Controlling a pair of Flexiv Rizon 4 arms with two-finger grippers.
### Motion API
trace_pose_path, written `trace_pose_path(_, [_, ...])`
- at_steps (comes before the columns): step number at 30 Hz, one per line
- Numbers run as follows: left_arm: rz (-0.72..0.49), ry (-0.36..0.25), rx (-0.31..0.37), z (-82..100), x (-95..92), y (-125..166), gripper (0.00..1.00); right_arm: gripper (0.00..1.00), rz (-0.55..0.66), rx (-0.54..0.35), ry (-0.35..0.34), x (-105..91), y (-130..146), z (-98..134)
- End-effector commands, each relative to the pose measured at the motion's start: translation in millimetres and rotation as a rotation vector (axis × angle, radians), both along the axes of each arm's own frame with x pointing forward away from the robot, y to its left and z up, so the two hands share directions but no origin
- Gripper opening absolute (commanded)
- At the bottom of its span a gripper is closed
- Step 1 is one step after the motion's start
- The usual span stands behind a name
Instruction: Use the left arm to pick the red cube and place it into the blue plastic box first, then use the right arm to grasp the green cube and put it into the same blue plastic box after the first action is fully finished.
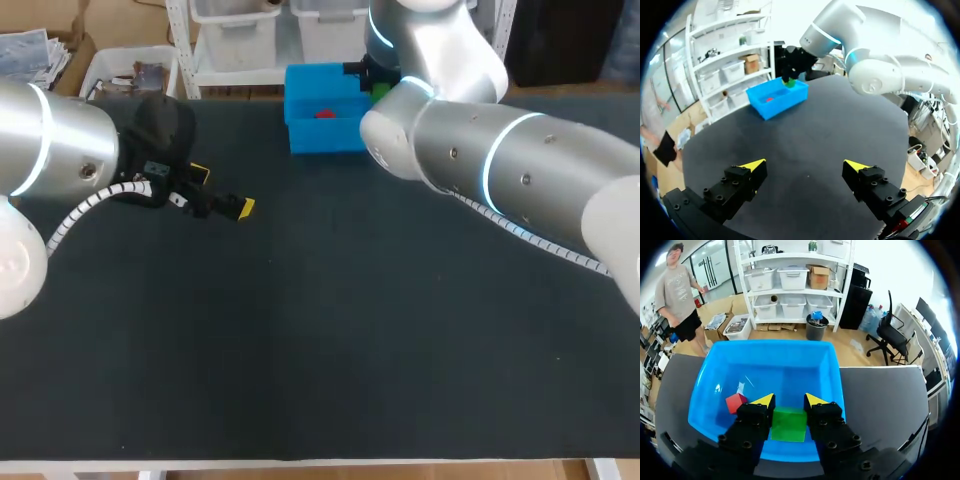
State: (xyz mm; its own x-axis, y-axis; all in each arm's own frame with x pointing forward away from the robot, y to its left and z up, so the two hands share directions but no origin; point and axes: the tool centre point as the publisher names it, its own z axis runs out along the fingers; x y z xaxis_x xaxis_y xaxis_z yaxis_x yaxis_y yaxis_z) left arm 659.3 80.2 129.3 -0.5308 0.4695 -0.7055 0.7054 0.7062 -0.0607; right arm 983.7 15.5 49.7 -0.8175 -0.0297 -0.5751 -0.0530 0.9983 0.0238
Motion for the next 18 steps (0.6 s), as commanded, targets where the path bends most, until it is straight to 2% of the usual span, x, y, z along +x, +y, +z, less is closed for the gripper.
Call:
trace_pose_path(1, [-0.006,-0.002,-0.006,-0.7,0.4,2,1.00,0.38,0.002,-0.006,0.027,8.1,3,1])
trace_pose_path(2, [-0.006,-0.002,-0.006,-0.7,0.4,2,1.00,0.78,0.004,-0.007,0.028,6.9,4,2])
trace_pose_path(3, [-0.006,-0.002,-0.006,-0.7,0.4,2,1.00,1.00,0.004,-0.007,0.030,6.4,4,2])
trace_pose_path(11, [-0.006,-0.002,-0.006,-0.7,0.4,2,1.00,1.00,0.009,-0.003,0.020,1.2,4,14])
trace_pose_path(18, [-0.006,-0.002,-0.006,-0.7,0.4,2,1.00,1.00,0.003,-0.003,-0.002,-11.5,2,39])
